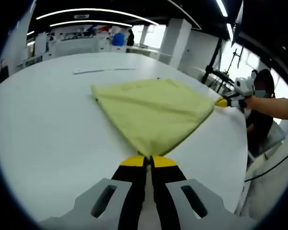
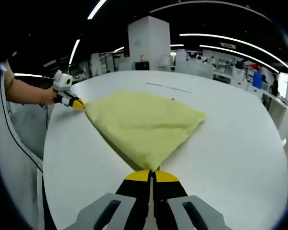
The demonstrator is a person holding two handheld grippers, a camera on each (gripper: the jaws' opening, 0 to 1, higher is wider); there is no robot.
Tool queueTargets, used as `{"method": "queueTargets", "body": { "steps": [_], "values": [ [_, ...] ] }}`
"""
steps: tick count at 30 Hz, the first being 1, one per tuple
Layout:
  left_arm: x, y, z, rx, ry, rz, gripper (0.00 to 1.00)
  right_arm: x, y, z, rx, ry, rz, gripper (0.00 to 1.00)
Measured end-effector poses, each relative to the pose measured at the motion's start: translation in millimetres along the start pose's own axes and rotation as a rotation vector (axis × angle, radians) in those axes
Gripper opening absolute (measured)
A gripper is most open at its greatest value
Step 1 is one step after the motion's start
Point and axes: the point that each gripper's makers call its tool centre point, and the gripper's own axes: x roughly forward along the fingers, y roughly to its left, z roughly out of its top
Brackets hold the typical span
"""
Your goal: Fold the garment on the visible template until the final outline fits inside the template.
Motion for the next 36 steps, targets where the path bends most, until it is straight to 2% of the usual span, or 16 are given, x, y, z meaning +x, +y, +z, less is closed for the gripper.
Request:
{"method": "queueTargets", "body": {
  "steps": [9,25,31,36],
  "values": [
    [-9.2,-14.3,-15.5,0.000,0.017,-0.004,0.01,-15.2,14.1,-17.2,0.016,0.007,0.008,0.00],
    [-14.6,-17.7,-16.4,-0.030,0.019,0.012,0.01,-21.5,18.2,-20.9,0.021,0.013,0.006,0.00],
    [-16.9,-17.2,-14.1,-0.063,-0.001,0.017,0.03,-25.3,16.9,-22.4,0.028,0.010,-0.004,0.00],
    [-21.7,-14.3,-10.2,-0.080,-0.026,0.030,0.07,-30.6,17.0,-18.6,0.049,-0.017,-0.016,0.02]
  ]
}}
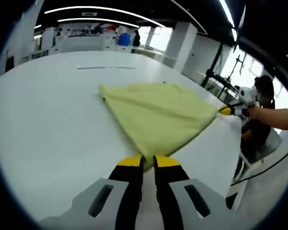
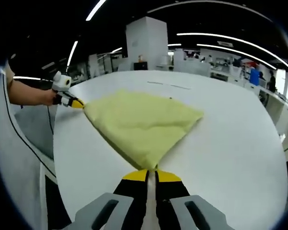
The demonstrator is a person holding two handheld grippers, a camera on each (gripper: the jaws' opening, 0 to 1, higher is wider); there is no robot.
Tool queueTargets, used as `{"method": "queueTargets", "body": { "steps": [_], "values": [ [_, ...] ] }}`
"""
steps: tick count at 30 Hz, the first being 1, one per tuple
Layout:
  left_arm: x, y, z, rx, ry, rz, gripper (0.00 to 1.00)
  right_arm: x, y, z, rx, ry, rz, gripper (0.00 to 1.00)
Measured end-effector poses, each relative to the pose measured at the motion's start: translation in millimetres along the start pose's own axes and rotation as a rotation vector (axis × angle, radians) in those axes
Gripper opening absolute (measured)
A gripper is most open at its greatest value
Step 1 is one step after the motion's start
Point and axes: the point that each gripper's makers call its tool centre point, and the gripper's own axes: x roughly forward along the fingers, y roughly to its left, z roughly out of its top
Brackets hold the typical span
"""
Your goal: Fold the garment on the visible template until the final outline fits inside the template.
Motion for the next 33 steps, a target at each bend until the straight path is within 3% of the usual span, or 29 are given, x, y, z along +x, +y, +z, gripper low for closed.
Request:
{"method": "queueTargets", "body": {
  "steps": [6,18,33],
  "values": [
    [-8.6,-2.1,8.5,0.011,-0.027,0.007,0.16,-5.3,2.0,0.3,0.012,-0.004,-0.004,0.10],
    [-29.3,-22.7,19.3,0.045,-0.037,0.019,0.42,-22.1,13.1,7.7,0.027,0.005,-0.003,0.41],
    [-55.1,-51.2,29.3,-0.002,-0.095,0.063,0.76,-48.3,21.2,14.3,0.041,-0.010,0.002,0.58]
  ]
}}
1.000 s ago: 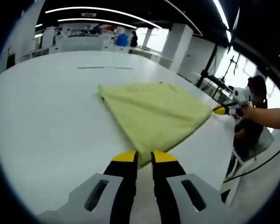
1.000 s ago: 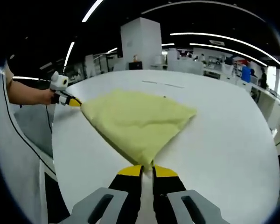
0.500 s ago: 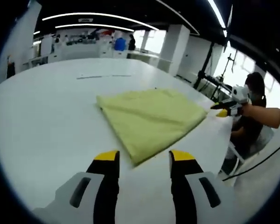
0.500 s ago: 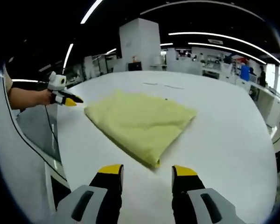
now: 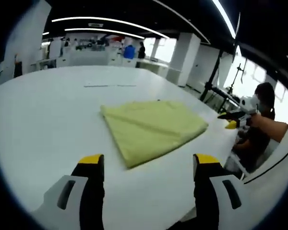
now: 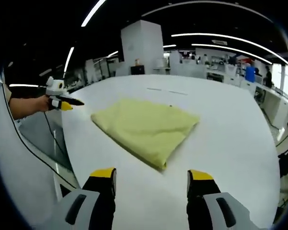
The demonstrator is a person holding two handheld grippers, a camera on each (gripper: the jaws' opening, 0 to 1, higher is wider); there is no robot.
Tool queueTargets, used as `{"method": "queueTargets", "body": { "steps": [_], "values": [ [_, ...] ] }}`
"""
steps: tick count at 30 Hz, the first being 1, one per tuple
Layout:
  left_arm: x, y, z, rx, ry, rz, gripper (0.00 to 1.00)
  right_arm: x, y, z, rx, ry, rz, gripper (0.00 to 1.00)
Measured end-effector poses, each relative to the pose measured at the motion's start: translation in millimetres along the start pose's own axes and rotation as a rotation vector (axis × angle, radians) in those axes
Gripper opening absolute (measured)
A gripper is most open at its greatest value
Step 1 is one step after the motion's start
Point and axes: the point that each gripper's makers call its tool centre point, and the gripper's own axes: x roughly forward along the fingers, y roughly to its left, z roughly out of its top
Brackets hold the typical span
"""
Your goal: Fold the garment on the visible template until the final outline fits inside the template.
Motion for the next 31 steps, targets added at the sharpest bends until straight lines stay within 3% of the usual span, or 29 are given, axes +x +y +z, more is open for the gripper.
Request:
{"method": "queueTargets", "body": {
  "steps": [10,16,27,31],
  "values": [
    [-8.2,-18.6,1.2,0.047,0.020,0.001,0.85,-10.9,6.6,5.9,0.020,-0.010,0.020,0.65],
    [-11.9,-14.3,3.2,0.049,0.027,-0.005,0.91,-12.4,13.7,9.5,0.017,0.005,0.021,0.71],
    [-12.1,-6.1,-9.9,0.047,0.092,-0.040,0.99,-15.0,28.0,13.2,0.047,0.033,0.009,0.77],
    [-13.7,-5.2,-7.6,0.047,0.087,-0.051,0.98,-14.8,32.8,16.5,0.056,0.032,0.009,0.80]
  ]
}}
